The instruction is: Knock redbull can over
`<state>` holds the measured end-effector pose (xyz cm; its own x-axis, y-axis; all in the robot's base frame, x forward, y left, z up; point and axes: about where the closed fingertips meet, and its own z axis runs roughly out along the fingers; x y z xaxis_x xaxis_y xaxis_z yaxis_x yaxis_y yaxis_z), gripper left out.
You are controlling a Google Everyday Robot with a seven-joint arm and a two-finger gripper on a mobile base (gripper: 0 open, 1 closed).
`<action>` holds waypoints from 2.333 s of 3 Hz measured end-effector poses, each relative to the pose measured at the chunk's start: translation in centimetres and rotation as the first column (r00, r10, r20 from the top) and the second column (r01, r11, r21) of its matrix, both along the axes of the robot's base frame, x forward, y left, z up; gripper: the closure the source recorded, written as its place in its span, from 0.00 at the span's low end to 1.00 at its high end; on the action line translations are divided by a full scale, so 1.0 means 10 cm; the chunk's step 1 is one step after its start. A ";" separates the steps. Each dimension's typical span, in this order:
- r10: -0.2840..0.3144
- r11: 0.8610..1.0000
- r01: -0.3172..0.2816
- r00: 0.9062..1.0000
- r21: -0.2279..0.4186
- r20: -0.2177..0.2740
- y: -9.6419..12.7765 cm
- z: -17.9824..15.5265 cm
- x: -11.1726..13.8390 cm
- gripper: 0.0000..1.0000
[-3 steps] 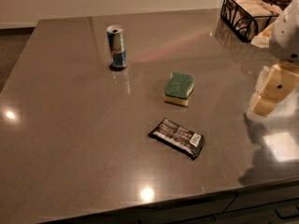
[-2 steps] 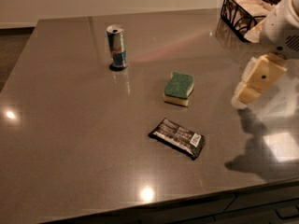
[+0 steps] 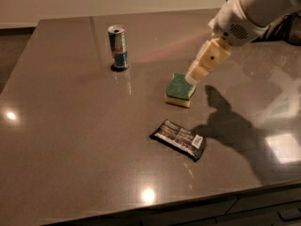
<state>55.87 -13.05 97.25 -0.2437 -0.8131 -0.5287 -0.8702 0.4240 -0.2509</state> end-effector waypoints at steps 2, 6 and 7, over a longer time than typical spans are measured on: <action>-0.021 0.995 0.020 1.000 0.099 0.009 0.66 -0.17 0.65 0.00; -0.128 0.971 0.125 0.992 0.204 0.002 1.74 -0.48 1.47 0.00; -0.108 0.967 0.106 0.994 0.233 -0.002 1.97 -0.50 1.58 0.00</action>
Offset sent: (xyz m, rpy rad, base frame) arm 0.1057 0.1040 -0.0307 0.1620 -0.0063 -0.0459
